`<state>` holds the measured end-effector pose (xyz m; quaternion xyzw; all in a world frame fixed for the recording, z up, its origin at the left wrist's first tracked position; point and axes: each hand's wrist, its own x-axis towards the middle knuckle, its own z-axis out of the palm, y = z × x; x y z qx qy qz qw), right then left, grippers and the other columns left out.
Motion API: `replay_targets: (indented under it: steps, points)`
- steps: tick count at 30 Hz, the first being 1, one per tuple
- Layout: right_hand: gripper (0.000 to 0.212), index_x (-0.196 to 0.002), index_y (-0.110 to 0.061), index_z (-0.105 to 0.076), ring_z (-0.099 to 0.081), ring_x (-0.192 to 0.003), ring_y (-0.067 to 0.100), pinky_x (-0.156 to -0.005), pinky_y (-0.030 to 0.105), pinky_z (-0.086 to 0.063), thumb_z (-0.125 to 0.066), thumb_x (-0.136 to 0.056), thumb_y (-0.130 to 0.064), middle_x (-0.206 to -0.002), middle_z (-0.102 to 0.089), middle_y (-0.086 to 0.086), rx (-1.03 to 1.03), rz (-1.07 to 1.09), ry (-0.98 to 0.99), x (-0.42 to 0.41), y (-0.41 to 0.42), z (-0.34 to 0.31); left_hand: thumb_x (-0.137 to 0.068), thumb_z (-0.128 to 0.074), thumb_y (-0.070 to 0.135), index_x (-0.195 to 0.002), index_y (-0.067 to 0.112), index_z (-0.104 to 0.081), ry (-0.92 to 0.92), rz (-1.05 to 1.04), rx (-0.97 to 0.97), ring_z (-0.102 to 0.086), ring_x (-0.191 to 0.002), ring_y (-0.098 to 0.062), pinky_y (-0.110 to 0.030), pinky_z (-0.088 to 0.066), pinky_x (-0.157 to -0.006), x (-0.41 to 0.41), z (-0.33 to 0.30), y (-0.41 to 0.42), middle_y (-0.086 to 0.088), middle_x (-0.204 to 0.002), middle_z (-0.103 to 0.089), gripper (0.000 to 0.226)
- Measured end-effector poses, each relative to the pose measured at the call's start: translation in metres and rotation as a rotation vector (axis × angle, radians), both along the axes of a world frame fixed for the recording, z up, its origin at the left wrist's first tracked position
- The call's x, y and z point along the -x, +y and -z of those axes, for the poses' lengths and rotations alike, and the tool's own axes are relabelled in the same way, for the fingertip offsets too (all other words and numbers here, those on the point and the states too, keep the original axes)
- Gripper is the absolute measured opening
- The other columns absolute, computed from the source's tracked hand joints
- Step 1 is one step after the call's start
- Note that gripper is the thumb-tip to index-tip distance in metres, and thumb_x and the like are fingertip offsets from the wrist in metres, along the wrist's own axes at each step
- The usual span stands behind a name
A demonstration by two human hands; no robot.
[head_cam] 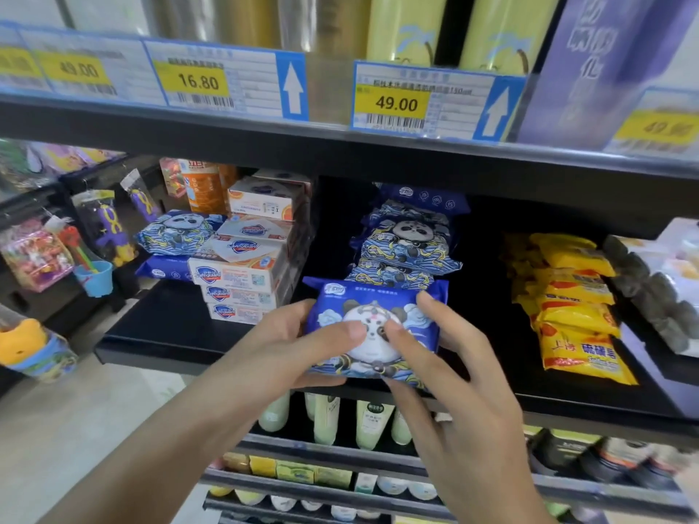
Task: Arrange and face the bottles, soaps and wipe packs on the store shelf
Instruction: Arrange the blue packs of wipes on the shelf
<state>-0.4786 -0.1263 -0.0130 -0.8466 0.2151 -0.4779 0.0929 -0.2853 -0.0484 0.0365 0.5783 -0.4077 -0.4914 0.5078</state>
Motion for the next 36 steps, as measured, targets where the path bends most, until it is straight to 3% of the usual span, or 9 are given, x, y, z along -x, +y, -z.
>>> replay_targets:
  steps: [4,8,10,15,19,23,28,32,36]
  points:
    - [0.067,-0.141,-0.032,-0.06,-0.051,-0.136,0.017,-0.095,0.029,-0.056,-0.083,-0.084,-0.007,-0.16,-0.034,0.0,-0.099,-0.037,0.022,-0.002,0.008,0.0,-0.087,-0.076,0.019,-0.122,0.018,-0.069,0.0,-0.075,0.034,-0.075,-0.107,-0.018,-0.036,-0.052,-0.099,0.001,0.001,0.006,0.0,-0.113,-0.079,0.035]
    - [0.088,-0.151,-0.049,-0.037,-0.048,-0.137,0.01,-0.099,0.015,-0.047,-0.086,-0.078,-0.042,-0.16,-0.026,-0.017,-0.389,-0.038,0.004,0.0,0.018,-0.012,-0.09,-0.071,0.008,-0.121,0.018,-0.068,-0.04,-0.118,0.067,-0.075,-0.106,-0.016,-0.028,-0.059,-0.093,-0.004,0.002,0.011,0.001,-0.111,-0.079,0.033]
    - [0.086,-0.148,-0.057,-0.032,-0.059,-0.124,0.006,-0.092,0.018,-0.052,-0.079,-0.076,-0.06,-0.152,-0.036,-0.025,-0.624,-0.066,-0.067,-0.001,0.022,-0.022,-0.086,-0.074,0.009,-0.122,0.017,-0.066,-0.041,-0.133,0.093,-0.075,-0.105,-0.017,-0.024,-0.058,-0.092,-0.006,0.002,0.012,0.001,-0.111,-0.079,0.038]
    - [0.076,-0.133,-0.061,-0.05,-0.074,-0.099,0.01,-0.085,0.036,-0.059,-0.068,-0.062,-0.081,-0.128,-0.062,-0.029,-1.158,-0.157,-0.112,-0.001,0.018,-0.042,-0.068,-0.093,0.015,-0.121,0.02,-0.062,-0.062,-0.128,0.166,-0.075,-0.103,-0.014,-0.018,-0.057,-0.081,-0.018,0.009,0.018,0.004,-0.11,-0.079,0.062]
    - [0.072,-0.122,-0.045,-0.069,-0.075,-0.091,0.027,-0.073,0.038,-0.058,-0.071,-0.059,-0.08,-0.125,-0.07,-0.012,-1.328,-0.301,-0.119,-0.009,0.017,-0.05,-0.069,-0.084,0.018,-0.118,0.029,-0.065,-0.168,-0.128,0.243,-0.073,-0.108,-0.015,-0.027,-0.059,-0.089,-0.024,0.014,0.022,0.003,-0.114,-0.077,0.054]
    - [0.08,-0.117,-0.034,-0.074,-0.072,-0.083,0.028,-0.068,0.04,-0.058,-0.079,-0.052,-0.081,-0.119,-0.074,-0.005,-1.408,-0.325,-0.134,-0.018,0.021,-0.05,-0.073,-0.084,0.019,-0.116,0.037,-0.065,-0.339,-0.095,0.321,-0.068,-0.108,-0.02,-0.043,-0.054,-0.095,-0.024,0.013,0.025,0.002,-0.115,-0.072,0.051]
    - [0.058,-0.113,-0.02,-0.076,-0.069,-0.076,0.029,-0.064,0.036,-0.059,-0.081,-0.068,-0.056,-0.108,-0.075,0.014,-1.432,-0.332,-0.162,-0.02,0.022,-0.047,-0.074,-0.085,0.01,-0.115,0.031,-0.068,-0.337,-0.074,0.353,-0.068,-0.106,-0.019,-0.04,-0.054,-0.094,-0.025,0.014,0.031,0.002,-0.116,-0.071,0.049]
    - [0.026,-0.097,-0.032,-0.081,-0.071,-0.074,0.026,-0.069,0.032,-0.061,-0.076,-0.073,-0.041,-0.101,-0.077,0.009,-1.425,-0.363,-0.197,-0.021,0.024,-0.045,-0.077,-0.088,0.004,-0.119,0.035,-0.068,-0.36,-0.052,0.364,-0.067,-0.114,-0.02,-0.036,-0.054,-0.098,-0.027,0.019,0.034,0.003,-0.122,-0.071,0.055]
    - [0.029,-0.099,-0.033,-0.08,-0.075,-0.081,0.026,-0.074,0.031,-0.062,-0.078,-0.071,-0.039,-0.105,-0.078,0.009,-1.385,-0.318,-0.231,-0.023,0.026,-0.04,-0.077,-0.086,0.001,-0.124,0.047,-0.064,-0.381,-0.069,0.324,-0.066,-0.115,-0.012,-0.025,-0.053,-0.096,-0.028,0.022,0.038,0.01,-0.123,-0.069,0.07]
